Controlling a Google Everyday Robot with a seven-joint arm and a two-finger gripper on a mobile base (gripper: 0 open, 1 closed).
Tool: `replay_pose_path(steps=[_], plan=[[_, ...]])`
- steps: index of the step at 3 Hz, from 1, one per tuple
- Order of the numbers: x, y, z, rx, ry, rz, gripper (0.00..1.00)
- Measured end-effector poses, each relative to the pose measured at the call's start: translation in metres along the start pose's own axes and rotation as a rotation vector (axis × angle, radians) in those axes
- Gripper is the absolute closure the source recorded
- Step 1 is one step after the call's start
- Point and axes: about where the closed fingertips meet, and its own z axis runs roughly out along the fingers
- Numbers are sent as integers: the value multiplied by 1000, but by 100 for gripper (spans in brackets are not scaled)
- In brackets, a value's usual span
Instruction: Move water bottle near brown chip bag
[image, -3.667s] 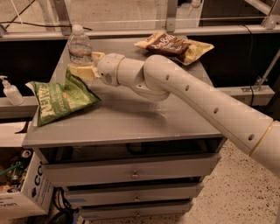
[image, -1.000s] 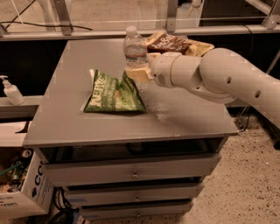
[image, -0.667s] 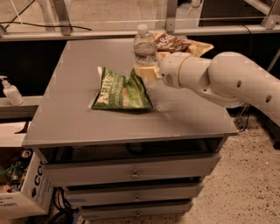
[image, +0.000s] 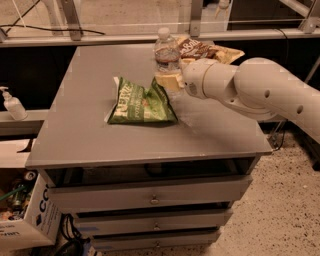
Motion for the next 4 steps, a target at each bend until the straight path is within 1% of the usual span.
replay_pose_path(steps=[2, 3, 4], plan=[[18, -48, 37, 97, 61, 19, 100], [22, -66, 50, 140, 64, 41, 100], [20, -86, 60, 192, 36, 67, 100]])
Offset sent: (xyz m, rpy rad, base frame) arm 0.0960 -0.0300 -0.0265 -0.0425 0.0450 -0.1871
